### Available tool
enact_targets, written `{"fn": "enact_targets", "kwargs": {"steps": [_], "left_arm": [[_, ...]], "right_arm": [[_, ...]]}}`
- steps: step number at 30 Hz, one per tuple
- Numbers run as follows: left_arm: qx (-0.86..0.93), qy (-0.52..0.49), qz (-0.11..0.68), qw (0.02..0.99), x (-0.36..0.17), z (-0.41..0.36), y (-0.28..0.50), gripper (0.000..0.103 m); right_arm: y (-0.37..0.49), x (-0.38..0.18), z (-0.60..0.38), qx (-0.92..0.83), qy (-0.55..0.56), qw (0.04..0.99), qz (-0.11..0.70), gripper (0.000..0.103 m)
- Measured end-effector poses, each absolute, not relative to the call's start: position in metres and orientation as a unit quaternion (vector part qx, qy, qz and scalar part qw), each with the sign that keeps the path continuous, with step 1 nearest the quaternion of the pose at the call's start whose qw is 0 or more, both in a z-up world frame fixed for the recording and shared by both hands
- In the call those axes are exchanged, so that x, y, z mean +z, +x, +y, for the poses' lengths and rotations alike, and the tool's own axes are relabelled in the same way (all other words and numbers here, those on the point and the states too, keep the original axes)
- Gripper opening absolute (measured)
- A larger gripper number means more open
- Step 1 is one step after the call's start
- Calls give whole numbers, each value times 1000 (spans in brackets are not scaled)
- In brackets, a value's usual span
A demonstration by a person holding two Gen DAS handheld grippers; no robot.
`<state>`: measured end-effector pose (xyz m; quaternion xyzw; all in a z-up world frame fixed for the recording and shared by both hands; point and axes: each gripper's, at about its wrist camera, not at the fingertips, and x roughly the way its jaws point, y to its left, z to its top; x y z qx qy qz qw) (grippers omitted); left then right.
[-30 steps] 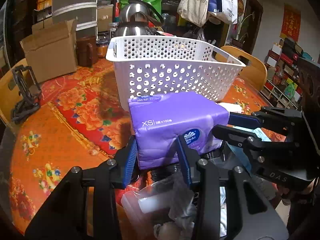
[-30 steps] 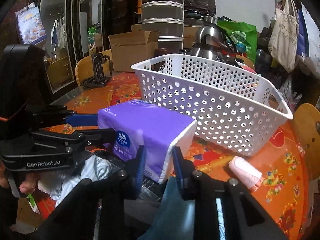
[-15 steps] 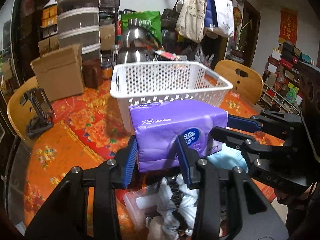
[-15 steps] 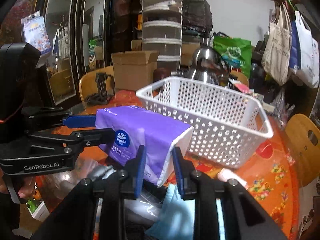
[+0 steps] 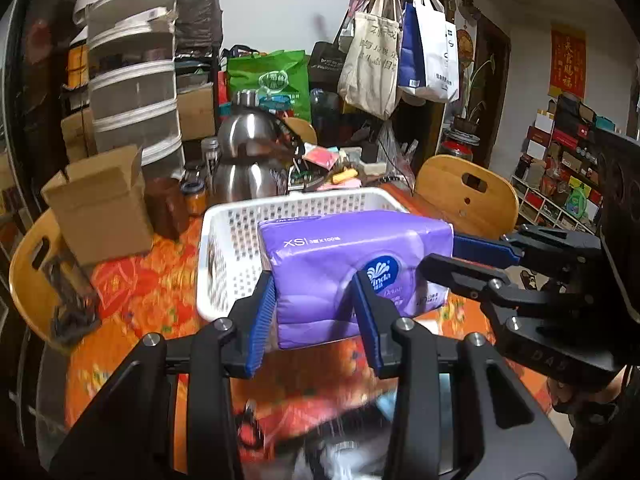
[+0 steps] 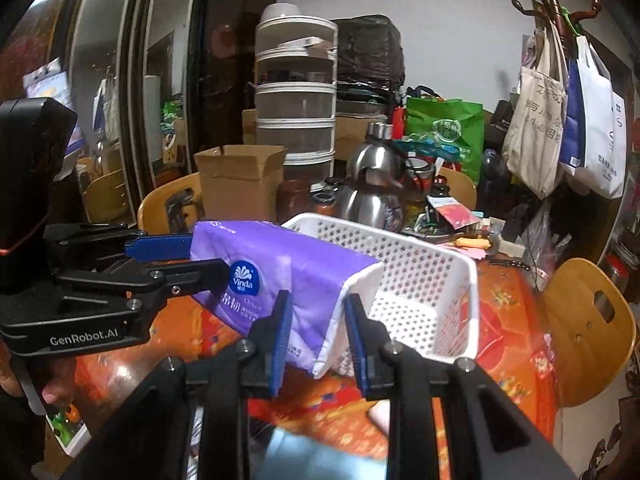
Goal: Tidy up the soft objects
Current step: 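Carry the purple tissue pack into the white basket and release it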
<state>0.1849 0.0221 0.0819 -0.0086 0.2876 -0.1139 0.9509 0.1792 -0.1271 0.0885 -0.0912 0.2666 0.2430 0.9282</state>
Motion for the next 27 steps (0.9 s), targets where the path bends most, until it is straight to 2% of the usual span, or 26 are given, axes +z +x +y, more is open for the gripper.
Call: {"fn": "enact_targets", "kwargs": {"steps": [5,9,16,23,25,27], "left_arm": [[-118,-10,288,950,108,9,234,37],[-120,-21,306,944,108,4,283,37],[-107,-38,362,925,64,2,352,37],[-89,-69,392,913,29,14,381,37],[-77,-59,397,913,23,17,382,41],[-71,-54,396,914,21,22,380,66]], "right_arm": [[217,102,-140,235,-78,931,269,25],[256,98,-146,230,-73,929,282,26],[307,60,-142,216,-68,914,337,25],[335,38,-146,195,-48,908,367,27],[336,33,-154,188,-39,907,375,34],[334,29,-162,182,-32,908,377,48]]}}
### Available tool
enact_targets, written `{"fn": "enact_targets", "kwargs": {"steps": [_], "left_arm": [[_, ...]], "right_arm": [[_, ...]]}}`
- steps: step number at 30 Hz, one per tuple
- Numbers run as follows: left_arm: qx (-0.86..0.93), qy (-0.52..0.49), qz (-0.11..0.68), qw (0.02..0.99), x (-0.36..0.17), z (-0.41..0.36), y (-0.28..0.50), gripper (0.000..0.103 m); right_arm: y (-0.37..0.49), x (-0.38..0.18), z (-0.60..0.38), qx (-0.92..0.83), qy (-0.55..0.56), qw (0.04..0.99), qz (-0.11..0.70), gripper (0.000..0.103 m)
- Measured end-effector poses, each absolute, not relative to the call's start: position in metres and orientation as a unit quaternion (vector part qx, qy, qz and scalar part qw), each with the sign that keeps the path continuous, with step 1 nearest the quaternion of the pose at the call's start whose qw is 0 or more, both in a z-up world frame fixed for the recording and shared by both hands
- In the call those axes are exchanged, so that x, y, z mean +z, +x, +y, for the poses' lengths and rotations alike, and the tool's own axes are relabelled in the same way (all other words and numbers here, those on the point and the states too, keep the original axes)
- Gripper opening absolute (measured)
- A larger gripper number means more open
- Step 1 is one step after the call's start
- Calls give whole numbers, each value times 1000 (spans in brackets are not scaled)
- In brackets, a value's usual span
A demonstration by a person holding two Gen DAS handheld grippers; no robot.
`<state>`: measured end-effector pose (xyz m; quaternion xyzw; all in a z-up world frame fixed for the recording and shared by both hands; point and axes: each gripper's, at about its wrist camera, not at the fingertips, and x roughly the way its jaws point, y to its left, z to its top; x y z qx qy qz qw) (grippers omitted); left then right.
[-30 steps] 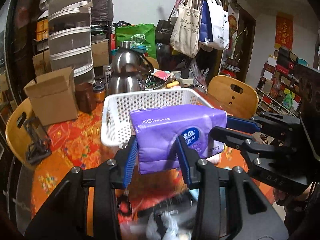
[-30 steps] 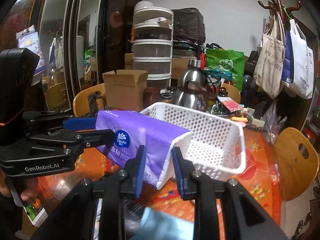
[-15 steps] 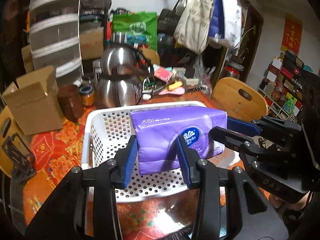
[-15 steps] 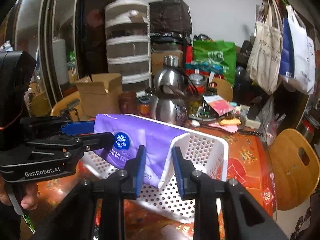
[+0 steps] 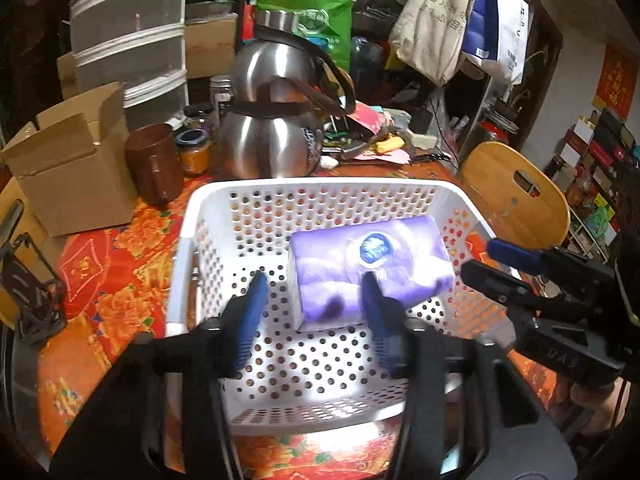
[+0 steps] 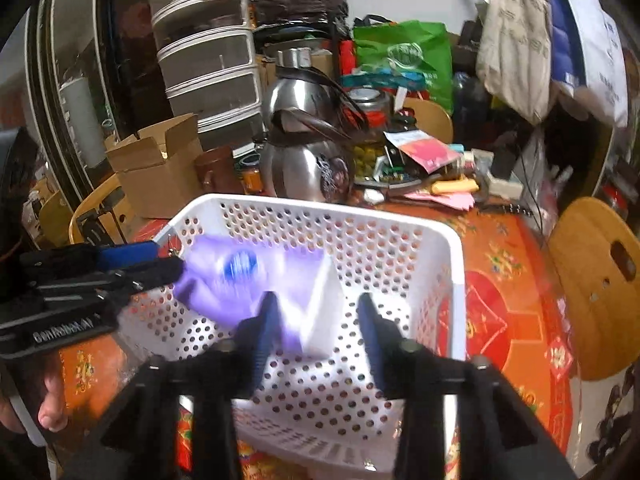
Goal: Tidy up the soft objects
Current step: 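Carry the purple tissue pack into the white basket and release it, then move the left gripper to the plush toy and grasp its legs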
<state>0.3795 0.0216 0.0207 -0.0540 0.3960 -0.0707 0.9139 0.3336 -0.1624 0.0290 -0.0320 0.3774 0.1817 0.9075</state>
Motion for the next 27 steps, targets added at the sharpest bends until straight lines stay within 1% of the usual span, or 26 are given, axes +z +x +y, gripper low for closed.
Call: {"fn": "enact_targets", "kwargs": {"steps": [2,3,4,6,8,16,17,20,23,27], "left_arm": [[-66,-53,388,918,20,26,372,78],[-66,-51,382,920,22,26,366,82],[-65,-46,373,925,23,26,361,84],[-57,-33,363,929,26,23,351,89],[-55,-26,356,933,29,20,343,91],[-53,-29,354,933,27,22,301,92],[-55,-25,351,934,27,24,288,92],[-49,-15,342,938,24,30,253,93],[-55,-26,333,941,16,43,211,93],[-38,-35,325,944,-2,65,156,93]], "right_arm": [[330,27,-168,177,-29,908,379,53],[328,26,-170,178,-26,907,380,54],[326,25,-172,178,-23,908,380,55],[321,24,-173,177,-24,907,381,59],[315,23,-173,175,-26,908,379,59],[271,27,-174,172,-33,913,368,60],[263,27,-176,170,-32,914,366,61],[226,28,-183,166,-28,923,346,69],[181,19,-188,149,-22,931,332,73],[123,1,-185,152,3,933,326,73]]}}
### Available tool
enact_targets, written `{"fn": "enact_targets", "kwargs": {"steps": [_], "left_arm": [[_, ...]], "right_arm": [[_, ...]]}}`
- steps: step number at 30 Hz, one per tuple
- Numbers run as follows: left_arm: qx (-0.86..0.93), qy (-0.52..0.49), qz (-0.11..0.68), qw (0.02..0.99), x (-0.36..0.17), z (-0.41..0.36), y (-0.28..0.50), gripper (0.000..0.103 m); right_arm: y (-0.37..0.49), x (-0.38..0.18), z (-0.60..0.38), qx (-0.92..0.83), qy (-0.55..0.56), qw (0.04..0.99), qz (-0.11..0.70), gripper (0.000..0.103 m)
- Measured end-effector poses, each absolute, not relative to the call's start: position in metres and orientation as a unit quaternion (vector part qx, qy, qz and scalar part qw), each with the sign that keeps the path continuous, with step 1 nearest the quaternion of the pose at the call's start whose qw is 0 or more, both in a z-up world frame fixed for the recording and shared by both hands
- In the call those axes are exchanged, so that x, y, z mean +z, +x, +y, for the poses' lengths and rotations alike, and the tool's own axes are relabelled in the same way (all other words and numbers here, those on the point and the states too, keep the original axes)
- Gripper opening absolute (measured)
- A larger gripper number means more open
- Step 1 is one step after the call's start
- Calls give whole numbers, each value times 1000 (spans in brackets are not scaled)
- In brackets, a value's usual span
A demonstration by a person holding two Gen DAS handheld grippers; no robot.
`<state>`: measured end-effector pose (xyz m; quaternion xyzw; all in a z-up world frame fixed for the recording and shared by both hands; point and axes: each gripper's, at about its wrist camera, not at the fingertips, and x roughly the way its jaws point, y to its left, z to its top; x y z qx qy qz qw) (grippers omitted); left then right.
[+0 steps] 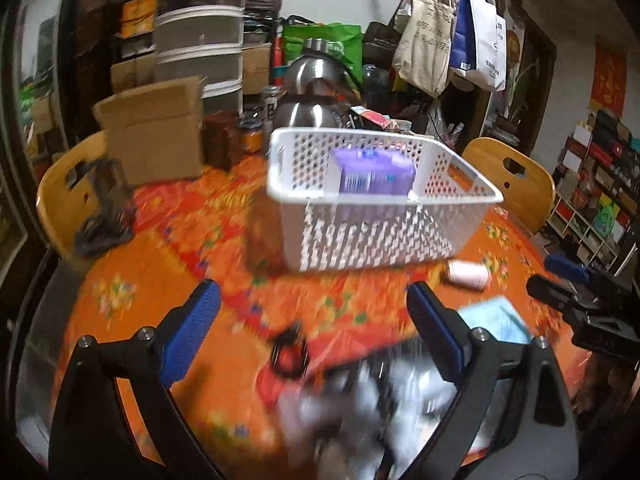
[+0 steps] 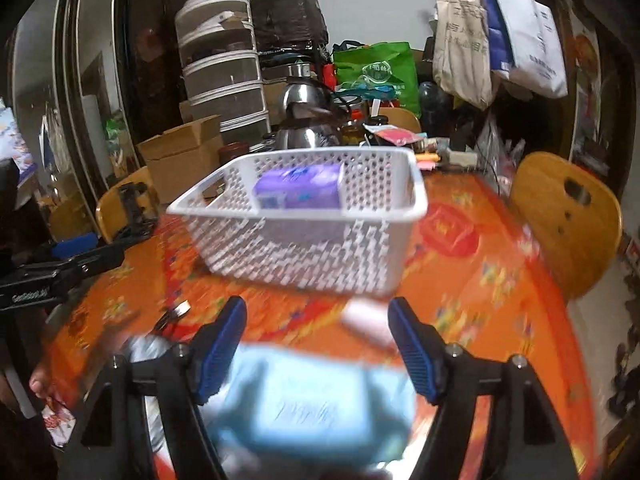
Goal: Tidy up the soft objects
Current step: 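Move the left gripper to the plush toy and grasp its legs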
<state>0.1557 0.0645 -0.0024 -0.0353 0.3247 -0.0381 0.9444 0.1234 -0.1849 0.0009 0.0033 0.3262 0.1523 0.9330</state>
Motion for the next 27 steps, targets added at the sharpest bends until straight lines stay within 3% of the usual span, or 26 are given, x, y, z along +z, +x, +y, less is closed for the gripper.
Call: {"fn": "enact_targets", "kwargs": {"steps": [11,16,22,25,27], "left_arm": [[-13,-44,332,942,-64,124,8,93],[-21,-66,340,938,-86,128,-15,93],[-36,-57,340,938,-92,108,-15,90],[-44,-54,335,940,-91,99,-11,78],[-51,-49,342,937,-94,93,-7,63]], "right_arm": [[-6,-32,-132,189,-1,934,304,73],[-12,-42,-106,201,-28,928,312,73],[-17,-46,-86,221,-39,924,311,65],[-16,-48,-77,229,-45,920,314,57],[-11,-54,-71,238,-45,915,323,45]]}}
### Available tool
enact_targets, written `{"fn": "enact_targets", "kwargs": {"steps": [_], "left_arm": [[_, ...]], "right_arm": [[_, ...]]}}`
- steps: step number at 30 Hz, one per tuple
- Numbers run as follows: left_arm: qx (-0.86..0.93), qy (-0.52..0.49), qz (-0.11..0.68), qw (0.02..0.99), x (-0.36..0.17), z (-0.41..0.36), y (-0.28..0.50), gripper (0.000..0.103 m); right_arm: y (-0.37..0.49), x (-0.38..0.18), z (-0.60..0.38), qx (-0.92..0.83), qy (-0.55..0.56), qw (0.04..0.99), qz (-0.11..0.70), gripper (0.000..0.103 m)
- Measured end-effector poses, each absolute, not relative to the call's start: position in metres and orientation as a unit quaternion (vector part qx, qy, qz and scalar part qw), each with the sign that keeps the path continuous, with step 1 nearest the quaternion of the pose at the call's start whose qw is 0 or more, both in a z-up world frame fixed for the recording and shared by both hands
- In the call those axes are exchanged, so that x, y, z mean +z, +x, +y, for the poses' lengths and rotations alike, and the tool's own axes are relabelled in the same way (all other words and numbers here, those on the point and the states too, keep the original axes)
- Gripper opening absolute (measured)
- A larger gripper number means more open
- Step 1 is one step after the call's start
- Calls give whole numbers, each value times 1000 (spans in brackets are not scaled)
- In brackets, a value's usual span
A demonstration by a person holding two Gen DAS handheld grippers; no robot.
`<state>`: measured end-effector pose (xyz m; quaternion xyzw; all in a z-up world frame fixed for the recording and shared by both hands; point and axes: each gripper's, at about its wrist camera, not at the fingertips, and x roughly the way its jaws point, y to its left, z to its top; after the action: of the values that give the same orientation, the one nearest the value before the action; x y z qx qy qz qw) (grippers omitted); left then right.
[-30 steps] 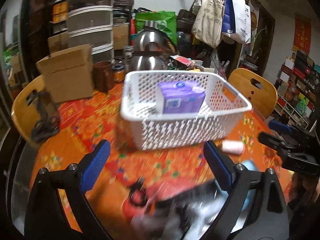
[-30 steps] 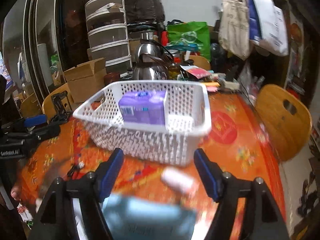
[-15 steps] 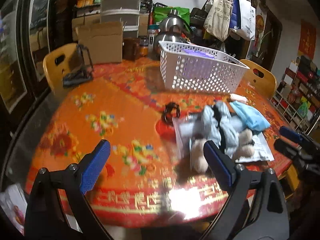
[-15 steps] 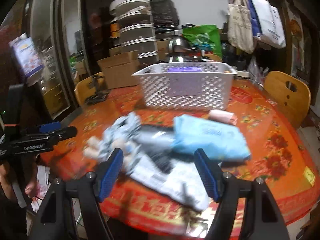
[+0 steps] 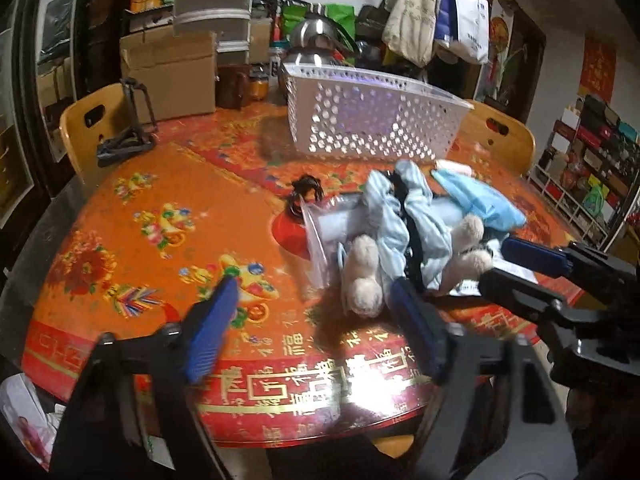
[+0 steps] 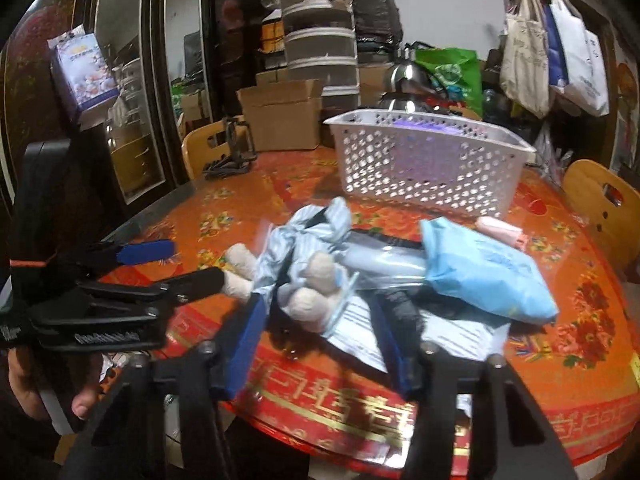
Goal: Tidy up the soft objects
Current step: 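Move the left gripper to the plush toy and grasp its legs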
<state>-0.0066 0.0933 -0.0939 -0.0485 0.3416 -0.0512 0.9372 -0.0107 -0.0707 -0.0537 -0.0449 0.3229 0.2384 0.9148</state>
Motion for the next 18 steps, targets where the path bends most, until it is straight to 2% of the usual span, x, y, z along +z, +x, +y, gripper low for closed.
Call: {"fn": "enact_targets", "kwargs": {"steps": [4,8,10,14,18], "left_arm": [[-66,-52,365,927,-105,86,4,51],[-78,-48,364,927,-107,82,7,39],[-85,-50,366,926,-108,79,10,34],[-104,-62,373,920,-111,75,18,17],[-115,-66,374,918,-112,70,21,14]], "right_arm": [[-3,-62,-64,248,-50,908,333,35],[2,-64,-63,253,-46,905,338,20],[3,-64,-63,252,-47,906,337,18],[5,-64,-66,251,-46,906,338,15],[7,-64,-72,252,-40,906,337,13]]}}
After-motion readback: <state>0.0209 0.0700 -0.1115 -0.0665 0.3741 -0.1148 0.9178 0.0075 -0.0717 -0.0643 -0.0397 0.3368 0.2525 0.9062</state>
